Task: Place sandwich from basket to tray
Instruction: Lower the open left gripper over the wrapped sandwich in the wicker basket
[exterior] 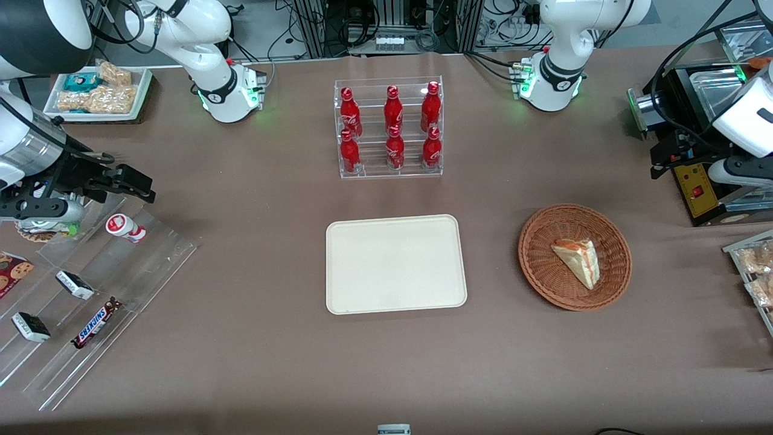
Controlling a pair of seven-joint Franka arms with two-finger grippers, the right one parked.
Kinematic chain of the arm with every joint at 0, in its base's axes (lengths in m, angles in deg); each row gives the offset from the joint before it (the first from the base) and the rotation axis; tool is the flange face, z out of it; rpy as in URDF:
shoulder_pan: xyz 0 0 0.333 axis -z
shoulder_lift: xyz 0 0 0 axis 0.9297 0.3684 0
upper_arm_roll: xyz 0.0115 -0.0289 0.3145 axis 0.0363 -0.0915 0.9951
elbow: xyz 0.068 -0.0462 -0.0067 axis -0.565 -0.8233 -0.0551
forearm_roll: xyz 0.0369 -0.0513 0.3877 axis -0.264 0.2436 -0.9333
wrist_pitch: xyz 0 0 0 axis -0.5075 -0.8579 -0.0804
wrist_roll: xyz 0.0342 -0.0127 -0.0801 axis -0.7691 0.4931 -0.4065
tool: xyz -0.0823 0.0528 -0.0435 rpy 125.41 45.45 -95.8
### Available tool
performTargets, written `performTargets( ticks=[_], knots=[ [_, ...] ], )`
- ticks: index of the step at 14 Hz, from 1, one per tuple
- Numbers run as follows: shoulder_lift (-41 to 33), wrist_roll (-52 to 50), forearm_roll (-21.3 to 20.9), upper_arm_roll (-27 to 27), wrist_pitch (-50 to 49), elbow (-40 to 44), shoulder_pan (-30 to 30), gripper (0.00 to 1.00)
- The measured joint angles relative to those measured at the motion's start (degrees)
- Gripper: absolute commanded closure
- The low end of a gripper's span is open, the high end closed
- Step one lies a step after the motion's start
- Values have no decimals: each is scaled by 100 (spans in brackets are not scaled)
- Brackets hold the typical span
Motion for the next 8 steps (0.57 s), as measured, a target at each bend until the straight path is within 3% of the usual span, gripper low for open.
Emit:
performTargets(
  ticks=[8],
  knots=[
    [70, -225, 146, -5, -334, -15, -1, 0]
  ],
)
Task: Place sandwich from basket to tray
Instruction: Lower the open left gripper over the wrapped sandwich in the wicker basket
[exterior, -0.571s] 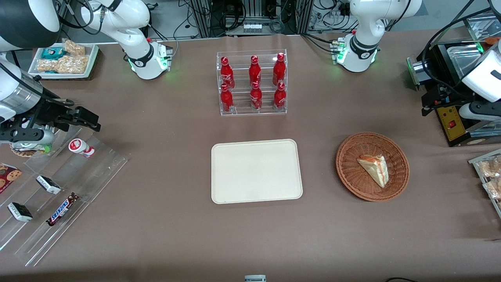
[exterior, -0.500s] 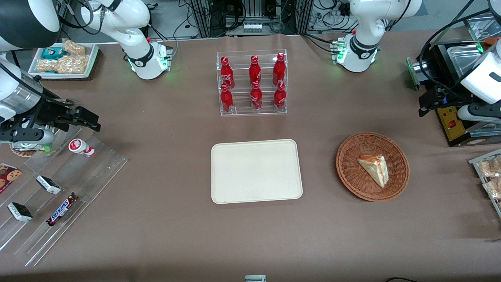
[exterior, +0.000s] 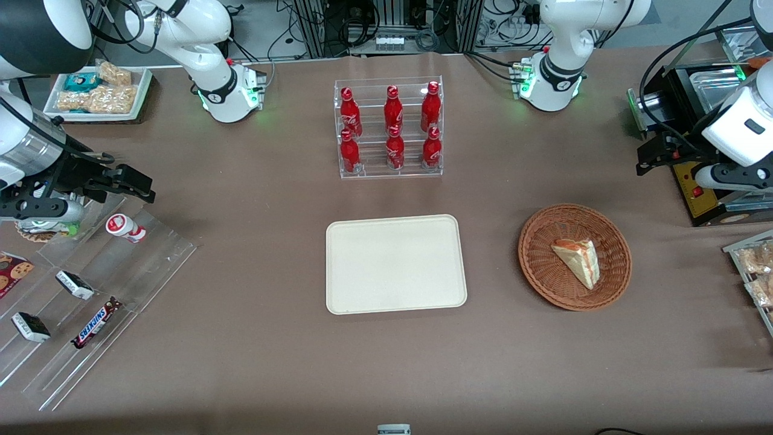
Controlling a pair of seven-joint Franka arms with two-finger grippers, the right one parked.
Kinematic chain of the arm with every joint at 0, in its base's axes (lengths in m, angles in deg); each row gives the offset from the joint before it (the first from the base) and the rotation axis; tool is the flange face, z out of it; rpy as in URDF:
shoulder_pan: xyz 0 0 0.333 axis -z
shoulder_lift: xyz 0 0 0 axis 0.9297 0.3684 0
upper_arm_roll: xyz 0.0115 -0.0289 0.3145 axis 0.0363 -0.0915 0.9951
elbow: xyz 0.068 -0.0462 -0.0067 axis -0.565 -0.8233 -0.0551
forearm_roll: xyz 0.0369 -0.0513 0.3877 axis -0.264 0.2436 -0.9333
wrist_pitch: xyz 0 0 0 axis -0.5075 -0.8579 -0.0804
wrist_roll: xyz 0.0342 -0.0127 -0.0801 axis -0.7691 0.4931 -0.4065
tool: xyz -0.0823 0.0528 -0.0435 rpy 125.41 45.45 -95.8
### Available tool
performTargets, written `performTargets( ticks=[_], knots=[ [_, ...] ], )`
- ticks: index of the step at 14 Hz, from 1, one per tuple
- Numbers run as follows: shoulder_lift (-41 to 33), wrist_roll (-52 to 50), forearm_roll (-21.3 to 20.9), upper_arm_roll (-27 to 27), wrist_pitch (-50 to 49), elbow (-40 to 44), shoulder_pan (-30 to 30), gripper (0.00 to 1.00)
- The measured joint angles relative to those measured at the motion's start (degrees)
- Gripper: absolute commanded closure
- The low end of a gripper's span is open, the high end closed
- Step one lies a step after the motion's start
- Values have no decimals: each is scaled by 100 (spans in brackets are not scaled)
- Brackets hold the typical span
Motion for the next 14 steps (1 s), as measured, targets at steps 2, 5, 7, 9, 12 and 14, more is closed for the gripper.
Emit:
performTargets(
  ticks=[2, 5, 7, 9, 12, 14],
  knots=[
    [55, -62, 0, 3, 72, -74, -3, 0],
    [322, -155, -2, 21, 440, -391, -8, 0],
    [569, -198, -32, 36, 943, -734, -13, 0],
    [748, -217, -208, 46, 1762, -1292, -19, 0],
    [853, -565, -294, 48, 3277, -2421, -19, 0],
    [868, -1054, -297, 48, 3950, -2984, -19, 0]
  ],
)
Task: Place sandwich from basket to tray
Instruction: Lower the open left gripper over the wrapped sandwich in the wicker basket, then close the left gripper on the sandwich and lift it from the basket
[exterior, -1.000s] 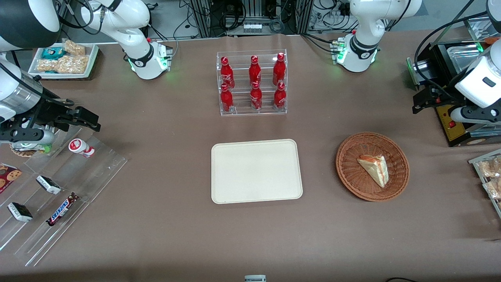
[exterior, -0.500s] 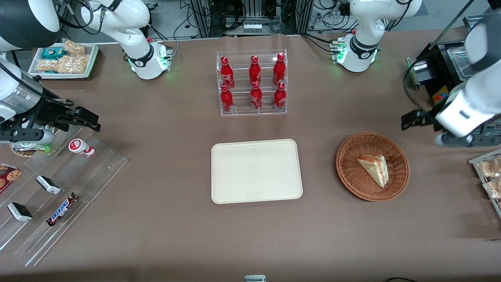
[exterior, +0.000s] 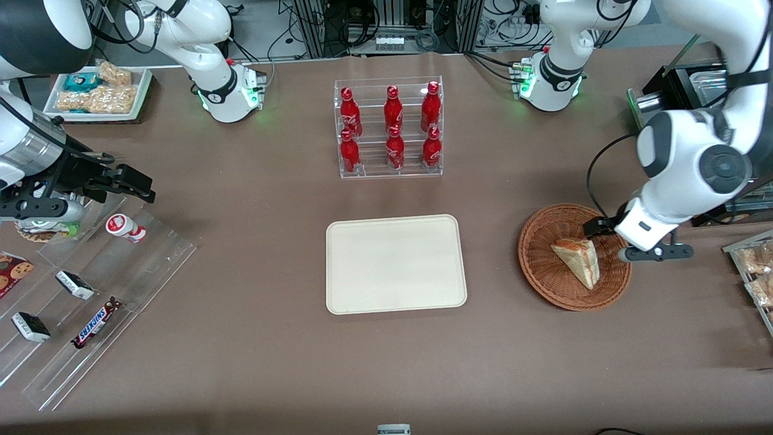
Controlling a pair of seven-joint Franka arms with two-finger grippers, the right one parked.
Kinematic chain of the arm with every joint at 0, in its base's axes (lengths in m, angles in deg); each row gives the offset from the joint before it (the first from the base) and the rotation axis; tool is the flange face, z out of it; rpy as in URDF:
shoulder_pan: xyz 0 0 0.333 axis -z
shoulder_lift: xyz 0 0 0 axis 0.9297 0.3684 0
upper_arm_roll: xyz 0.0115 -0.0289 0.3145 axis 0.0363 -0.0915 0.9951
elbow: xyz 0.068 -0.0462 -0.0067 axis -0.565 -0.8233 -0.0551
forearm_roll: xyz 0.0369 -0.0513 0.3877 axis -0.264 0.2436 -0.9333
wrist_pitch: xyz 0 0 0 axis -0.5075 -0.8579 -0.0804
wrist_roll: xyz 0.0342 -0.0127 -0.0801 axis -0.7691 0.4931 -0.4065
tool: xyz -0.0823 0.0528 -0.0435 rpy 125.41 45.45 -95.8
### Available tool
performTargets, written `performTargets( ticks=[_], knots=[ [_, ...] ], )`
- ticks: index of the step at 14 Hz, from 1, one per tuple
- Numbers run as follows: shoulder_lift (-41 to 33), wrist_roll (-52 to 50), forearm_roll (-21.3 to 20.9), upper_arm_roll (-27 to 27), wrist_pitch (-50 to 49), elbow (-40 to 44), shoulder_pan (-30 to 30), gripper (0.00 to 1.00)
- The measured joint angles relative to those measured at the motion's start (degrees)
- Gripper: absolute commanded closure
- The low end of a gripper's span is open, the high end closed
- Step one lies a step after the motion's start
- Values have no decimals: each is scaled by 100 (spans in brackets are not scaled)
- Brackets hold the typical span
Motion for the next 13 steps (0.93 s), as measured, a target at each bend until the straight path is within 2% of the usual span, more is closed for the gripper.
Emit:
performTargets(
  ticks=[7, 9, 10, 11, 12, 13],
  knots=[
    [258, -3368, -29, -37, 1202, -381, 53, 0],
    [517, -3800, -30, -59, 1414, -387, 100, 0],
    [657, -3870, -30, -62, 1498, -387, 107, 8],
    [793, -3893, -35, -60, 1568, -382, 106, 40],
    [905, -3897, -76, -59, 1598, -367, 106, 81],
    [984, -3906, -145, -58, 1606, -342, 106, 93]
  ],
)
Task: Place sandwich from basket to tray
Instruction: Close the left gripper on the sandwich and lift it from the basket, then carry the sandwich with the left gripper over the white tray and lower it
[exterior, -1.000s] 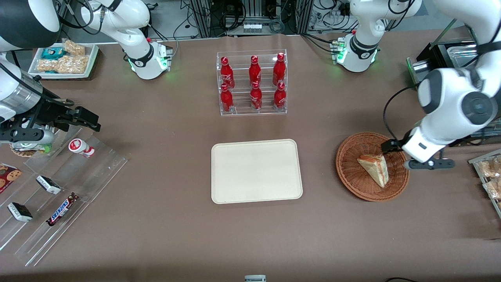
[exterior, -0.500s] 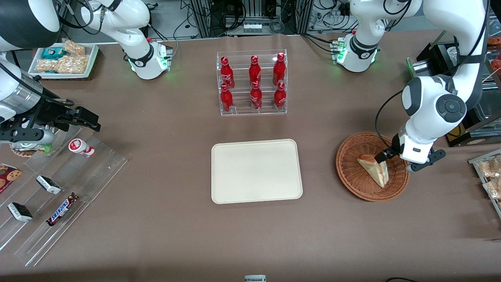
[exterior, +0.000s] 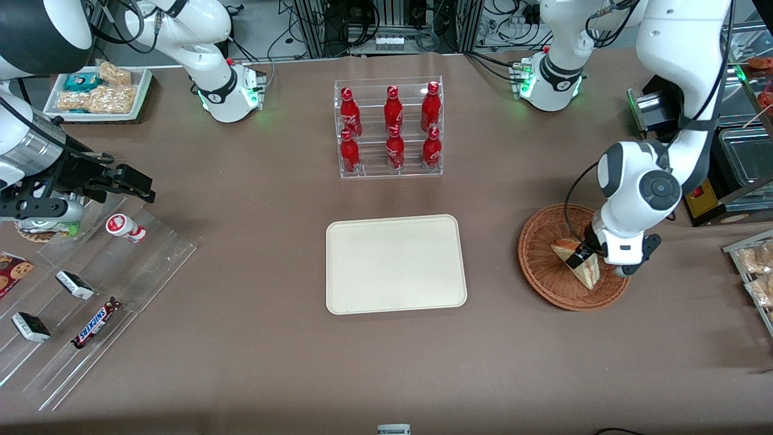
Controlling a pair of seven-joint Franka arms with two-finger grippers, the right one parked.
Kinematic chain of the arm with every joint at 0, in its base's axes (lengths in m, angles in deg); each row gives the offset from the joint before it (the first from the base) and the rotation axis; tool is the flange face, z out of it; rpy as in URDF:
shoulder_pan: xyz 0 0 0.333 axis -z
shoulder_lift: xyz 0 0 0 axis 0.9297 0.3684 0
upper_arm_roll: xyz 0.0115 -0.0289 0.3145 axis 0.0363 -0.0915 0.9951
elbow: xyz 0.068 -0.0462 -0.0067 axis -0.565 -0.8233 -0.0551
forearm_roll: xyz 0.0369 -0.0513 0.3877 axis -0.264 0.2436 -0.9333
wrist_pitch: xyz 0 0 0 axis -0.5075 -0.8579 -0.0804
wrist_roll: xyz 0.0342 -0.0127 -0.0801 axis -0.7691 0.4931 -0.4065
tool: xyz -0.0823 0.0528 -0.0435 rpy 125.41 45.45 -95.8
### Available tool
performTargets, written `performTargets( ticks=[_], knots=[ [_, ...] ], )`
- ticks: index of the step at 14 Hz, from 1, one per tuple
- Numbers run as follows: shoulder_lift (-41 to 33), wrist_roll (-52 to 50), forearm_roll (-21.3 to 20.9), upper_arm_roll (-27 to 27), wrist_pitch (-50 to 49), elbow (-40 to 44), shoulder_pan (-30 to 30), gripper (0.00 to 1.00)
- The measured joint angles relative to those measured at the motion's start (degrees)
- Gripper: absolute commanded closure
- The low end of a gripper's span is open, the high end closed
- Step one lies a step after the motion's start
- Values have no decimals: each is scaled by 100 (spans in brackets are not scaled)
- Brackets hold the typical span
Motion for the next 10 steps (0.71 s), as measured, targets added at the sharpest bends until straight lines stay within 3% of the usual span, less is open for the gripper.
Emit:
performTargets(
  ticks=[2, 6, 10],
  knots=[
    [44, -15, -76, 3, 0, 60, -1, 100],
    [27, 30, -198, -20, -781, 552, 48, 100],
    [-4, -51, -105, -67, -1860, 1652, 703, 94]
  ],
)
